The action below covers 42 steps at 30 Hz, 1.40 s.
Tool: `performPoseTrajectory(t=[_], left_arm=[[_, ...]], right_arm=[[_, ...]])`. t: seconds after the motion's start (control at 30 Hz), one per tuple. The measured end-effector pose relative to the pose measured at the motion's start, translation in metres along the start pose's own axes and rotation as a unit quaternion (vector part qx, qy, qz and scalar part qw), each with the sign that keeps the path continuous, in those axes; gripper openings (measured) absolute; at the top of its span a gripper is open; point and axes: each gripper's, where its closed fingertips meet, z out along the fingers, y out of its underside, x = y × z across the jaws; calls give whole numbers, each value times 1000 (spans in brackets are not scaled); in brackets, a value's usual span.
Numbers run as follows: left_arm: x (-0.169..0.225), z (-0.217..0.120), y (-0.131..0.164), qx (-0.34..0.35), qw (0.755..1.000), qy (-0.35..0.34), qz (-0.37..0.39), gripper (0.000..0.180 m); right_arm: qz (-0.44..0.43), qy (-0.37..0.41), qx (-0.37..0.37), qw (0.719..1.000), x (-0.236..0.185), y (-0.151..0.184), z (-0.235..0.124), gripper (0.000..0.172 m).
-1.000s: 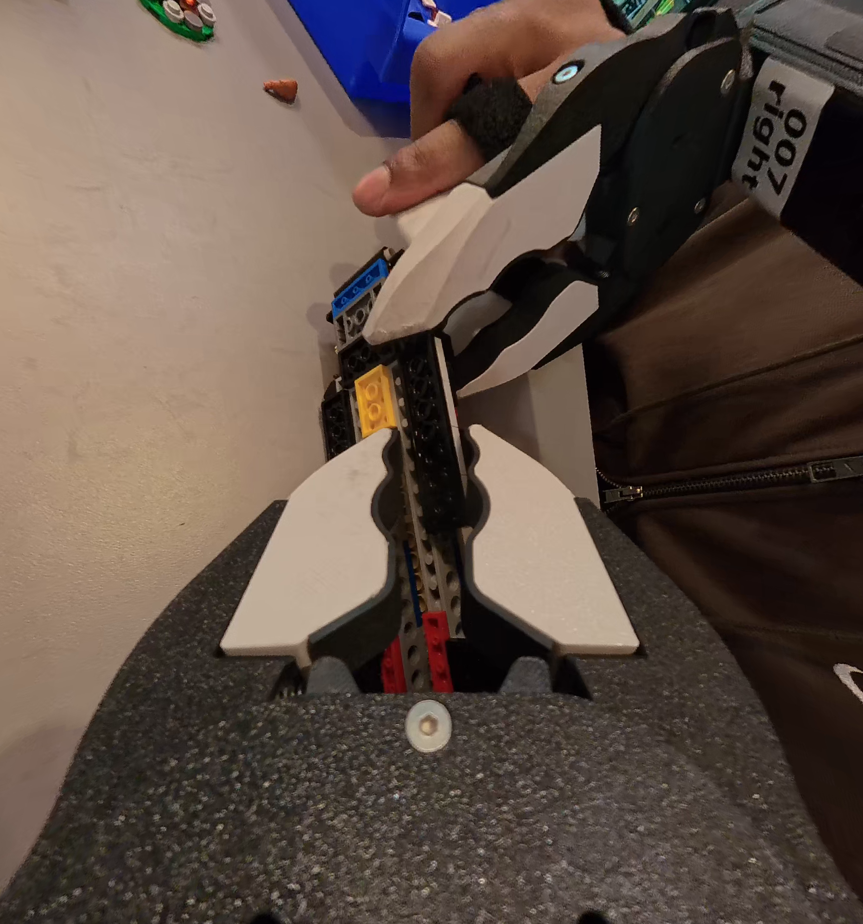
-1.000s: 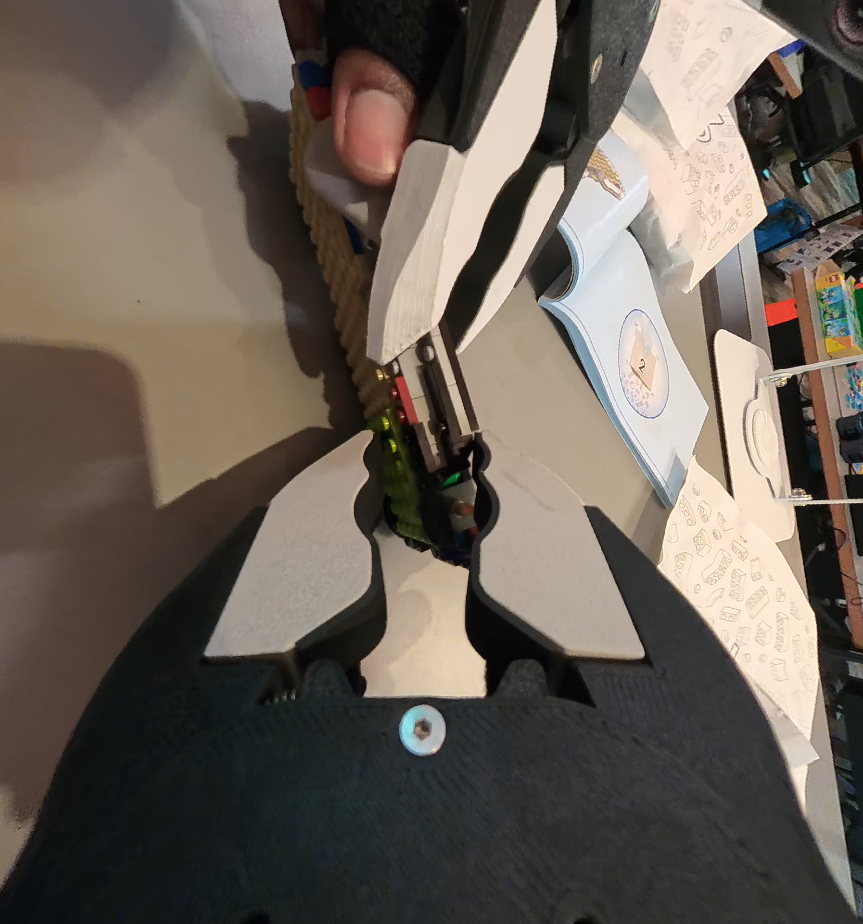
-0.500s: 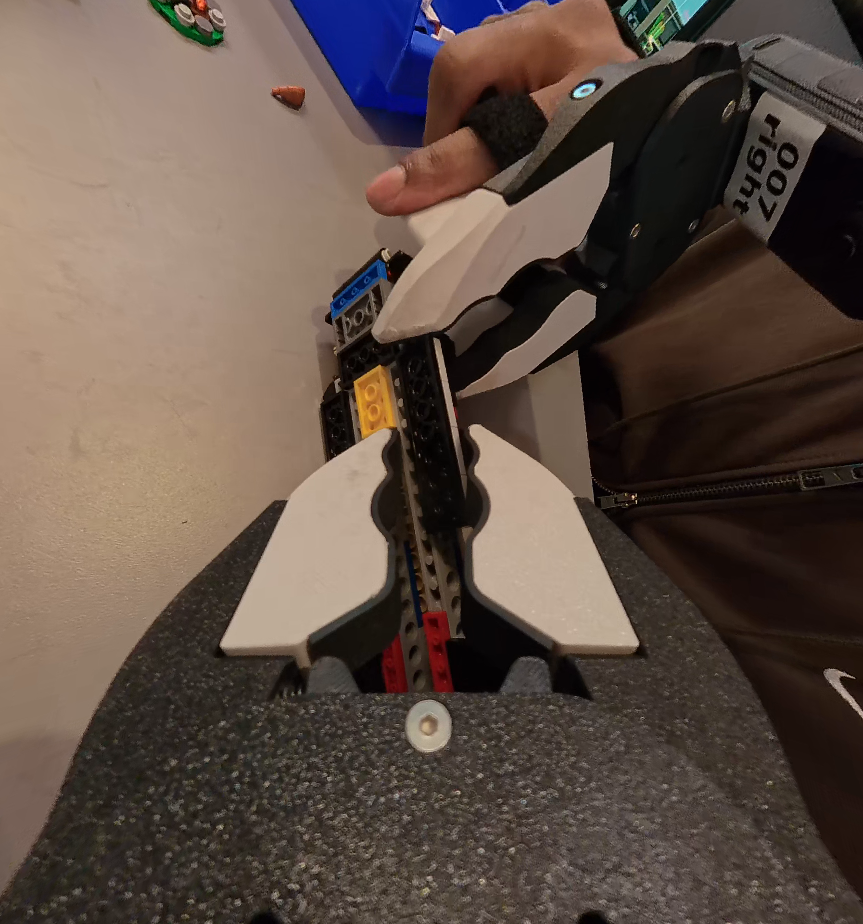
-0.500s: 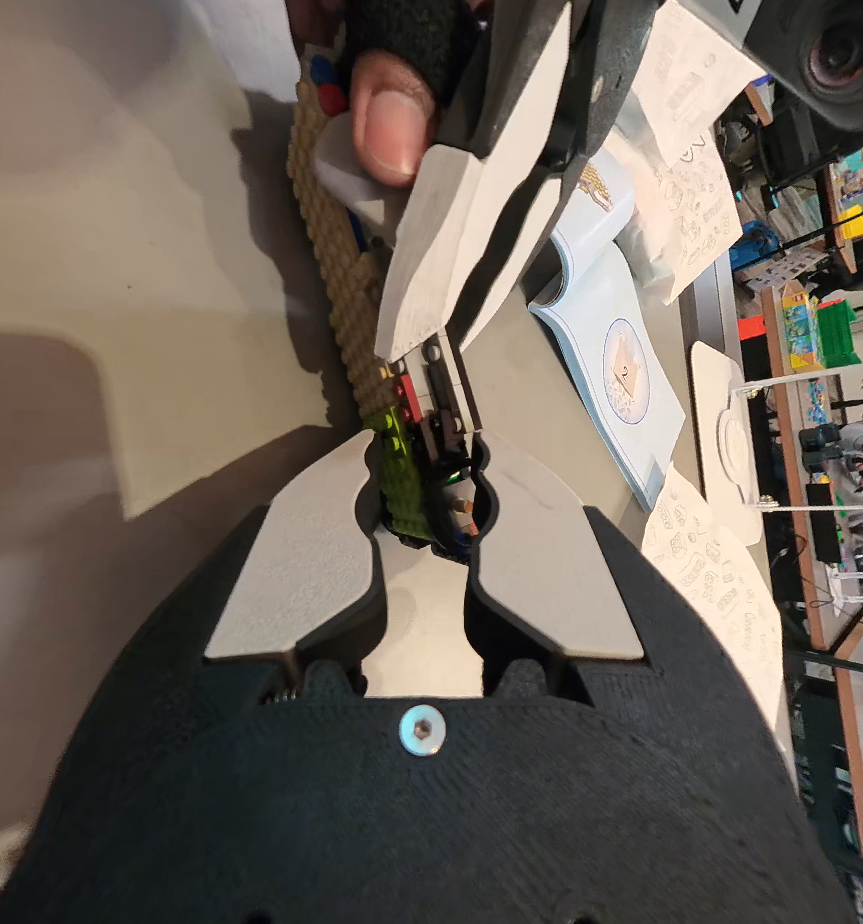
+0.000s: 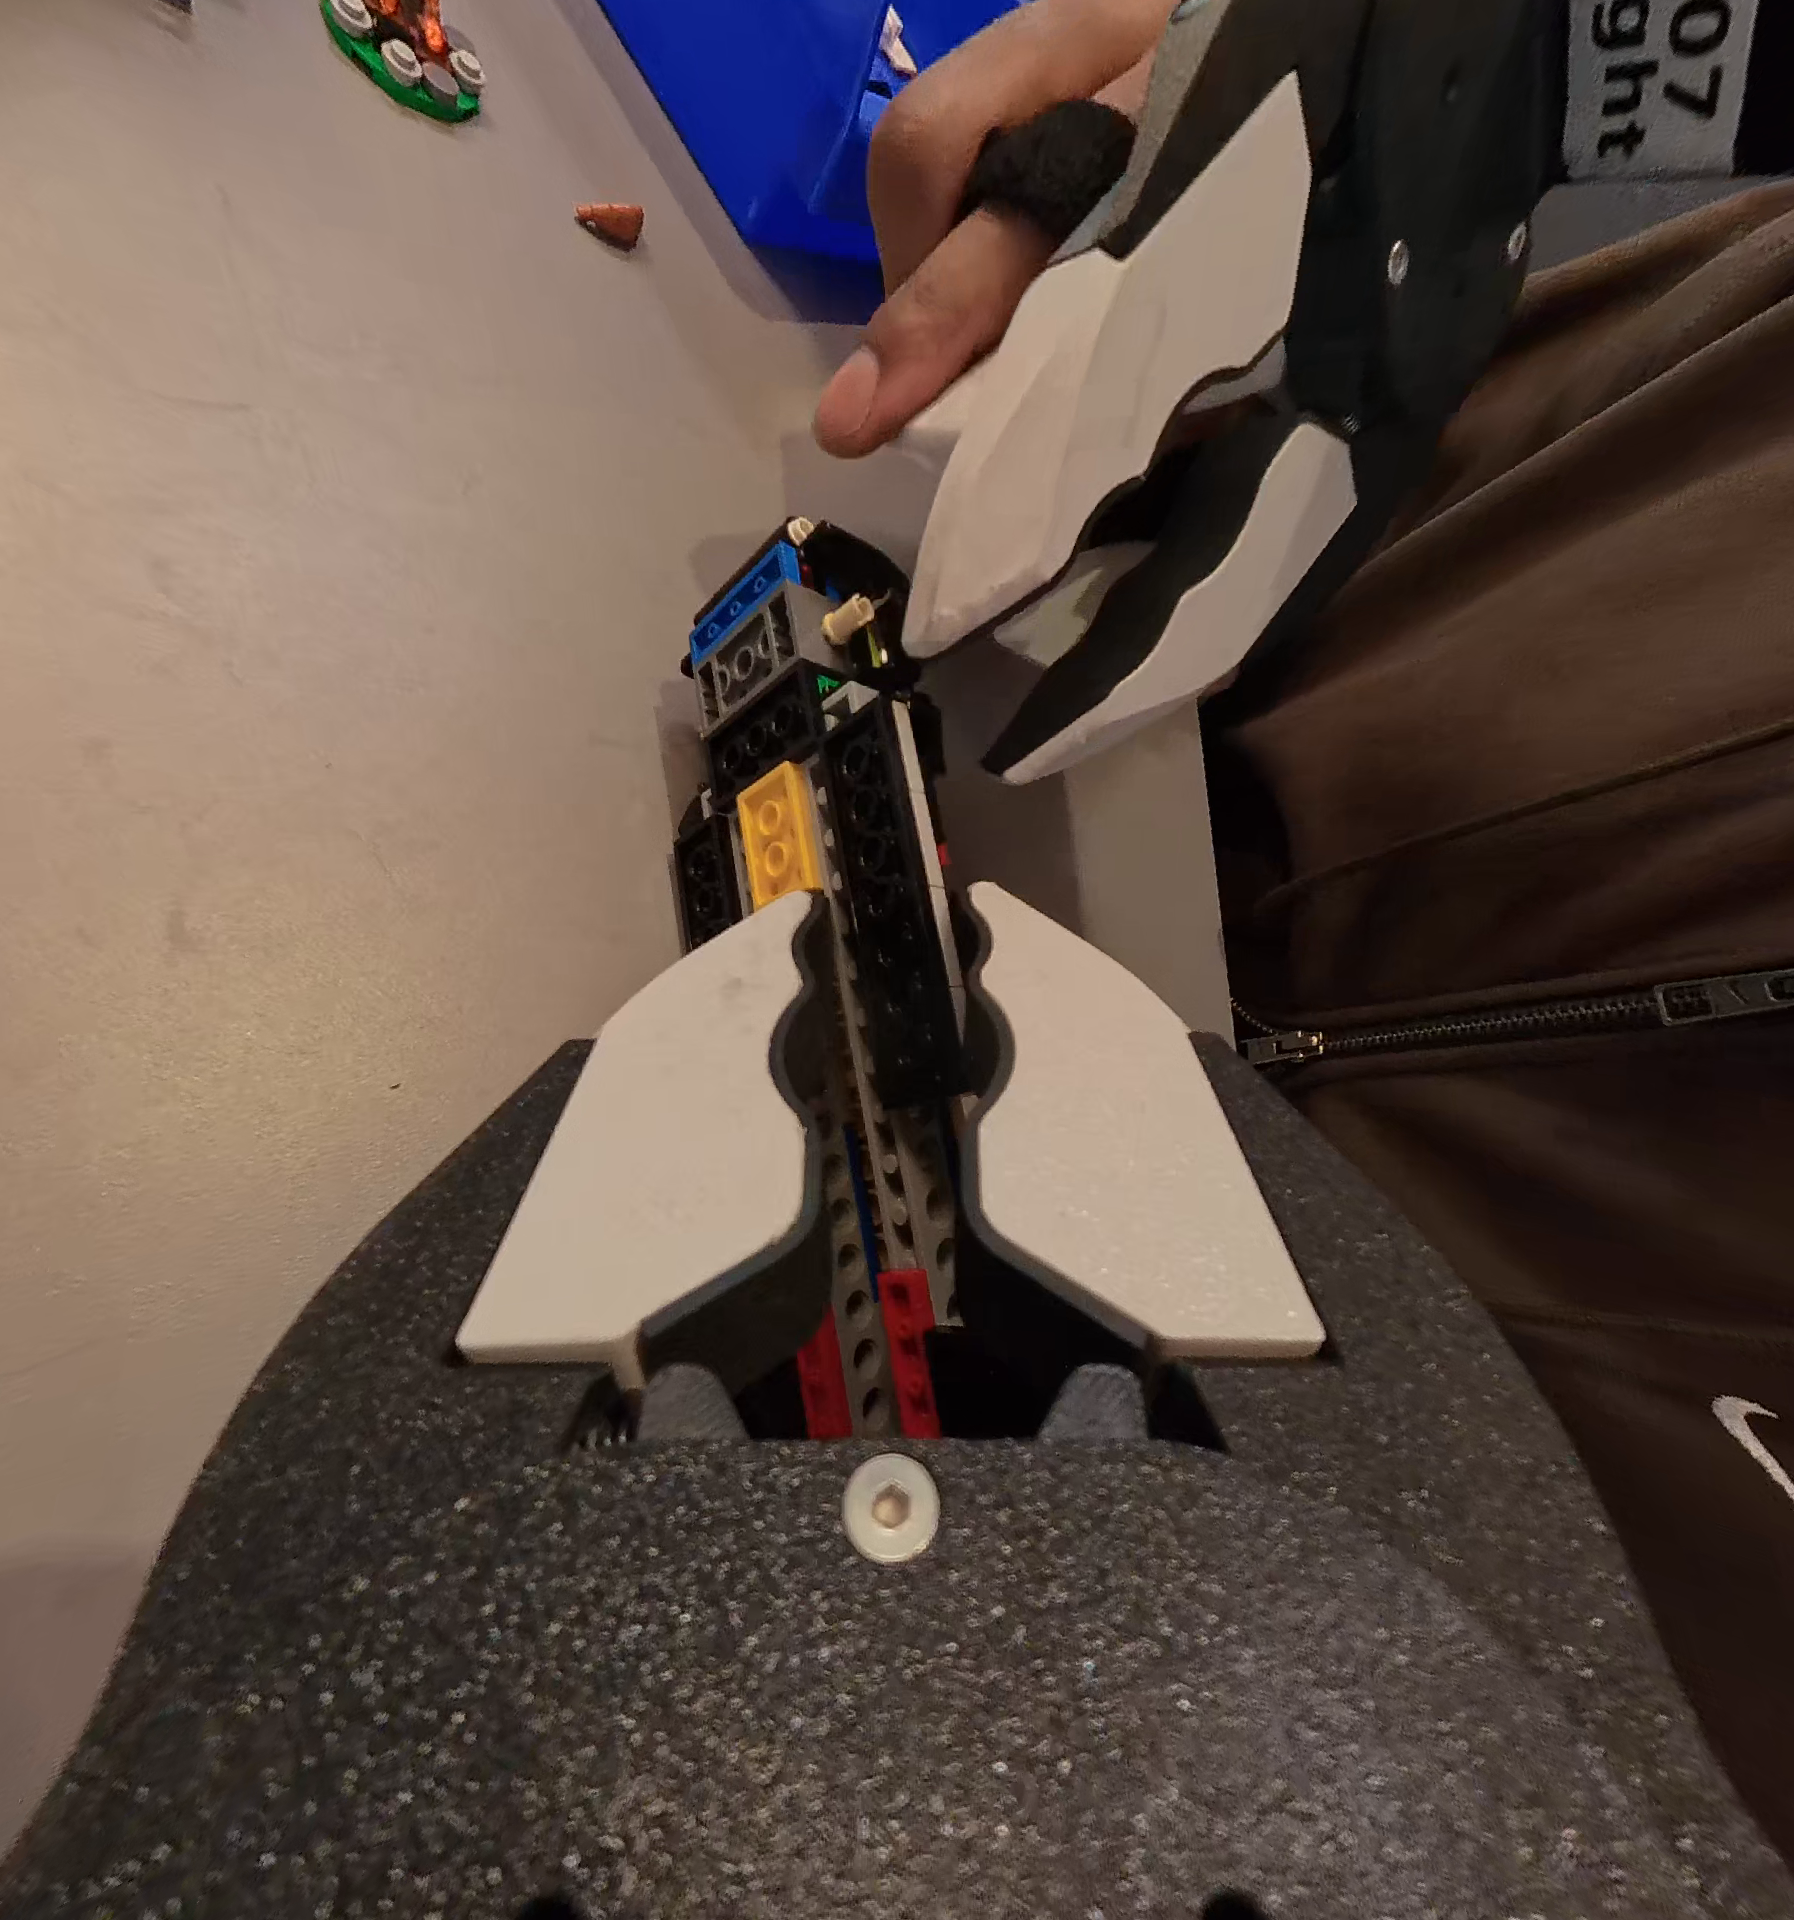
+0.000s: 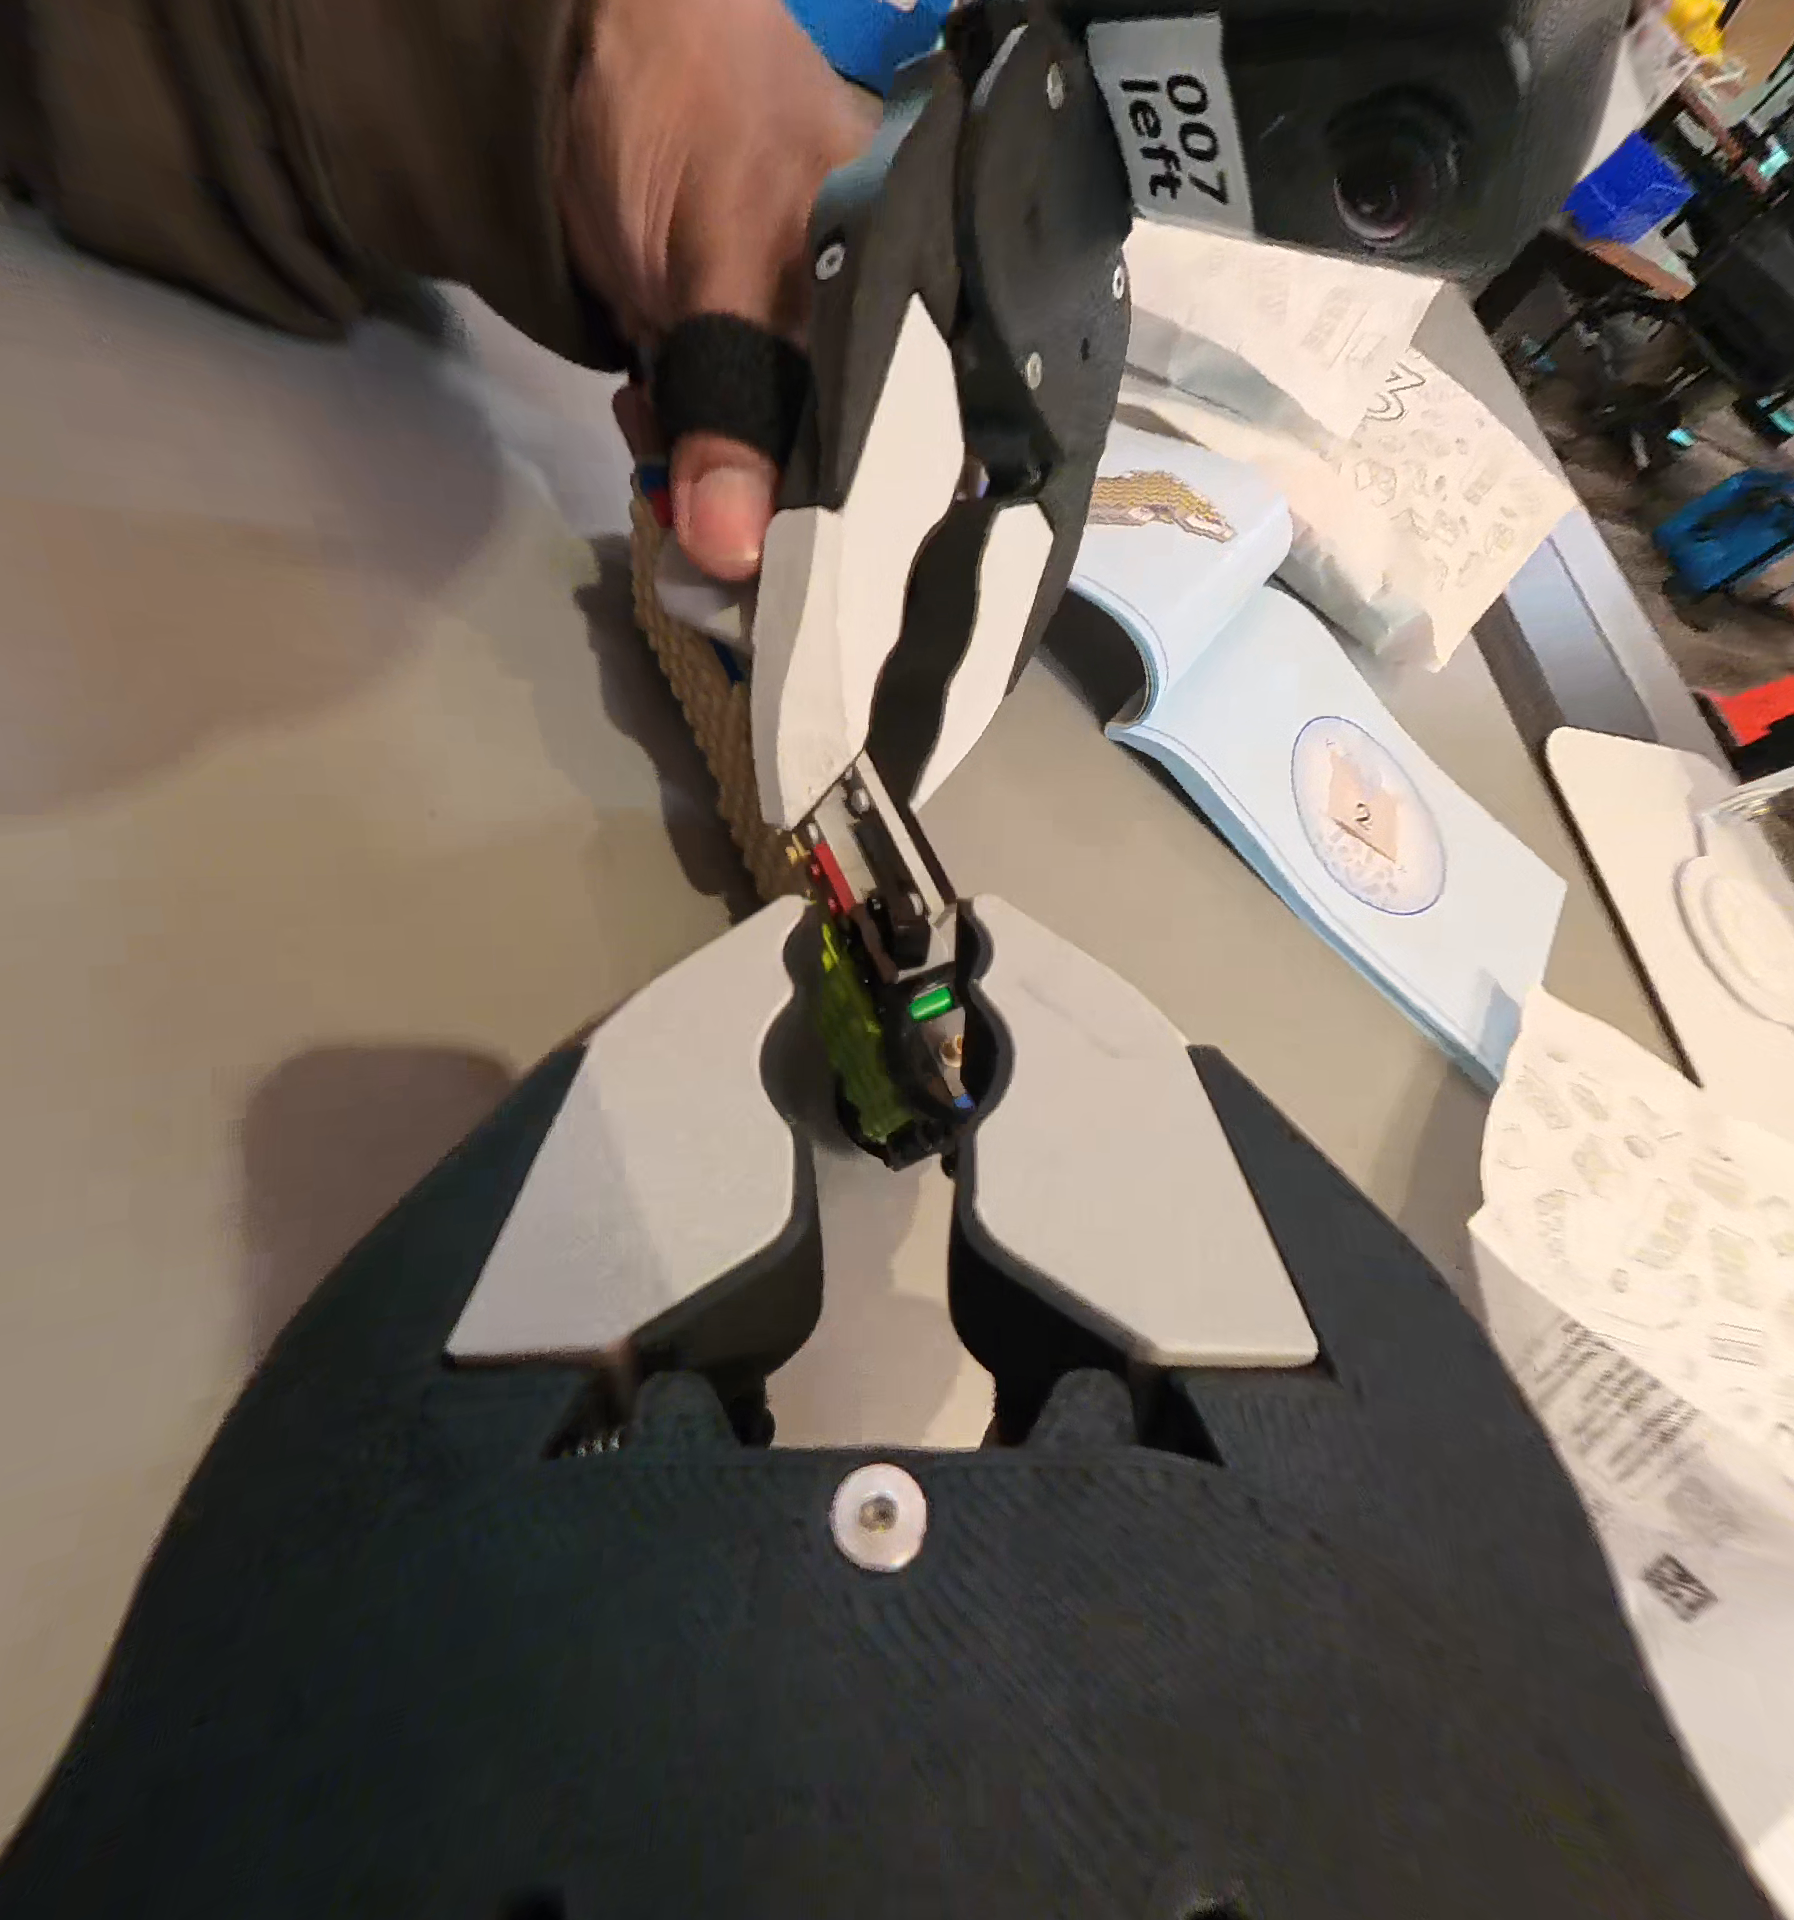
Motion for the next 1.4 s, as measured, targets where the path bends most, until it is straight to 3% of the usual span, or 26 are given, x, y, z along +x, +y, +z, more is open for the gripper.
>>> performPoseTrajectory(t=[0.23, 0.6, 1.13, 1.4], left_arm=[[0, 1, 2, -8, 1000, -7, 5, 22], [2, 2, 3, -11, 1000, -3, 5, 22], [0, -6, -3, -1, 999, -29, 20, 24], [-2, -1, 5, -37, 996, -59, 56, 24]], right_arm=[[52, -18, -14, 998, 0, 4, 6, 11], [108, -59, -26, 992, -4, 9, 4, 12], [95, -60, -15, 994, -3, 9, 7, 8], [66, -73, -25, 995, -13, 14, 5, 8]])
